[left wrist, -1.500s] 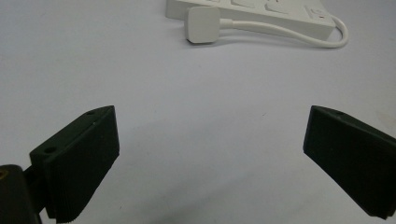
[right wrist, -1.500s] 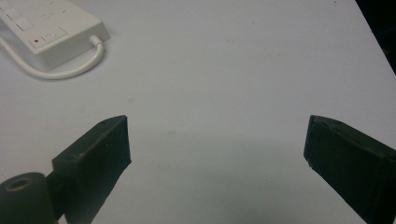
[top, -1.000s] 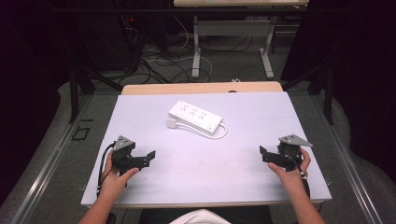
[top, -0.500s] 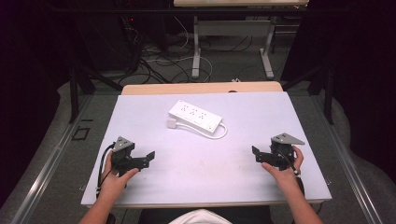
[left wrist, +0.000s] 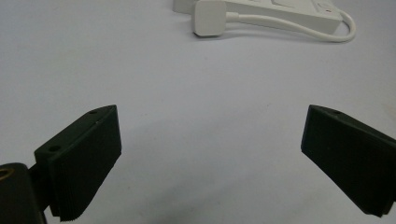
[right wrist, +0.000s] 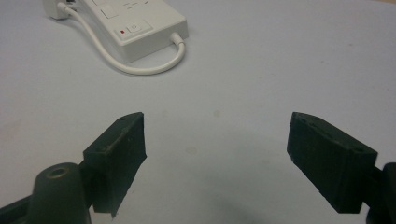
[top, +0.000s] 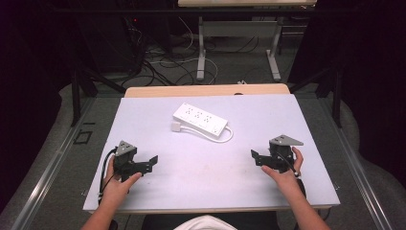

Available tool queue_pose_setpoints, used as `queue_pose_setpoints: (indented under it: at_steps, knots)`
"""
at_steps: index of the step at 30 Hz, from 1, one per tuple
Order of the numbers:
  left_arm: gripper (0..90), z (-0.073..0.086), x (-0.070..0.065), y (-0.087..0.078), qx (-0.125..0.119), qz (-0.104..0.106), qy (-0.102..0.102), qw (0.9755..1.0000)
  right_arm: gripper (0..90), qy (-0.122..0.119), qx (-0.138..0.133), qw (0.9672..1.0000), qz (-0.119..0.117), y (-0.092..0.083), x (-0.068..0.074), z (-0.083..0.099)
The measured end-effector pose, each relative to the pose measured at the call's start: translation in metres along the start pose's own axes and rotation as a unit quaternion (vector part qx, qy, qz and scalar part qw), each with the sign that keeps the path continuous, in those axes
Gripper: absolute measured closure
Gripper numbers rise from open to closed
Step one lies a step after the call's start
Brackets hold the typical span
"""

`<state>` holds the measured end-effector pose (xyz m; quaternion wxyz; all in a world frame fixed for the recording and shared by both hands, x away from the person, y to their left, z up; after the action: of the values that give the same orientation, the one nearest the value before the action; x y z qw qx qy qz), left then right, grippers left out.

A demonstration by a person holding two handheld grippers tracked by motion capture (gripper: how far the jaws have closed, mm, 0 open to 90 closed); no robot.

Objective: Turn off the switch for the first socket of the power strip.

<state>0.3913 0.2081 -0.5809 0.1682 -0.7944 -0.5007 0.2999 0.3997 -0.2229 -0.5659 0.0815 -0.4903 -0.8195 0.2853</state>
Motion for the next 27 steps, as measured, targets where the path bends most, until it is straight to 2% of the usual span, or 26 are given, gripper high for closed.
queue_pose_setpoints:
  at_steps: [3,5,11,17,21,27]
  knots:
    - [4.9,-0.001,0.001,-0.001,-0.007,-0.004,-0.006,0.9999,19.3,-0.001,0.005,1.0,-0.007,0.003,0.004,-0.004]
    - [4.9,-0.002,0.002,-0.001,-0.014,-0.006,-0.01,0.9998,19.7,-0.014,0.006,0.9998,-0.01,0.005,0.006,-0.007]
    - [4.5,-0.002,0.004,-0.002,-0.011,-0.008,-0.012,0.9998,19.7,-0.026,0.008,0.9993,-0.025,0.011,0.016,-0.017]
    - [3.4,-0.002,0.005,-0.002,-0.012,-0.01,-0.011,0.9998,19.7,-0.027,0.012,0.9987,-0.041,0.018,0.021,-0.026]
    - [1.5,-0.003,0.006,-0.002,-0.022,-0.012,-0.014,0.9996,20.6,-0.034,0.016,0.998,-0.051,0.021,0.026,-0.036]
    - [0.6,-0.003,0.008,-0.004,-0.018,-0.01,-0.019,0.9996,22.0,-0.036,0.024,0.9972,-0.061,0.024,0.027,-0.048]
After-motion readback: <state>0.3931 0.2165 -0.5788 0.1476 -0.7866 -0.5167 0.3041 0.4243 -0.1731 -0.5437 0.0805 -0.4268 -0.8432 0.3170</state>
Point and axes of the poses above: each handheld gripper's, and its own axes: y roughly forward along the jaws, z roughly out of its underside, x roughly to its left, the point moved 7 cm from there along y, roughly forward along the jaws, and after that the axes turned 13 degrees about -y, right-handed, at the moved point
